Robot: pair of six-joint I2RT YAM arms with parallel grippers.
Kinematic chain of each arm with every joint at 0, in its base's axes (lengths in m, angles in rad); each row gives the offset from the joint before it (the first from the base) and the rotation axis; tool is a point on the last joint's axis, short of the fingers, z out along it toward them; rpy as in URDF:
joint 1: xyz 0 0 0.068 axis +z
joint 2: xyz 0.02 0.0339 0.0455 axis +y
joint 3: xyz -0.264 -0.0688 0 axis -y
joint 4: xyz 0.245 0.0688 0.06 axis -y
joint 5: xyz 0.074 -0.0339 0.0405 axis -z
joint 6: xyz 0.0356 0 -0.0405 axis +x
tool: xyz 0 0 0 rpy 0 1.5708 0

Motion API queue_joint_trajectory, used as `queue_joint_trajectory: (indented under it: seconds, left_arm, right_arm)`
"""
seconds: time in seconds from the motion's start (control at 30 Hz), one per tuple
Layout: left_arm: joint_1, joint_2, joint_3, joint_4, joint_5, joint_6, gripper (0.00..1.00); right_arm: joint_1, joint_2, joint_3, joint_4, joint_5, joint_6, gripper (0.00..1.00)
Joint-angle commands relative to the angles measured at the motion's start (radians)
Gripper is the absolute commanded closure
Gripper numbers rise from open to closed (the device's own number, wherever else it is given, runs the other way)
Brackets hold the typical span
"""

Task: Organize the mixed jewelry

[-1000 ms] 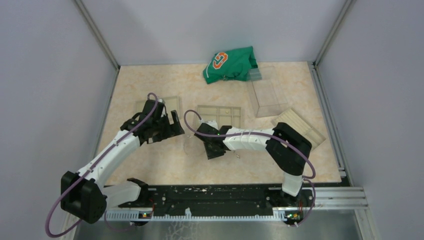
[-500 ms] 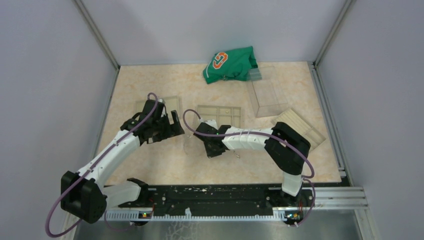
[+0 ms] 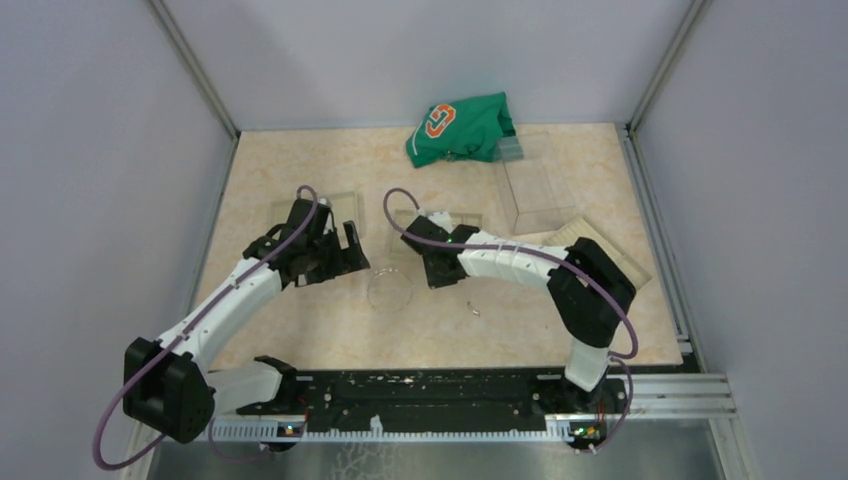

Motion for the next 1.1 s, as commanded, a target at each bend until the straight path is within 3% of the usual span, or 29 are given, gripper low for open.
queue_joint_trajectory:
  seconds: [0.0,0.47,0.97,1.07]
  left_arm:
    - [0.004,0.013,0.032,-0.002,0.003,-0.016,0.04]
    - [0.005,0.045,0.062,-0.003,0.001,-0.011,0.04]
    - [0.005,0.062,0.065,0.011,0.025,-0.020,0.04]
    - [0.004,0.059,0.066,0.013,0.029,-0.021,0.04]
  right_arm:
    - [-0.128,-0.071,0.085,0.017,0.042,-0.064,1.00]
    - [-0.333,0.184,0.352,0.054,0.038,-0.184,1.00]
    - [-0.389,0.352,0.497,0.053,0.006,-0.163,1.00]
    - [-0.388,0.371,0.521,0.050,-0.003,-0.164,0.94]
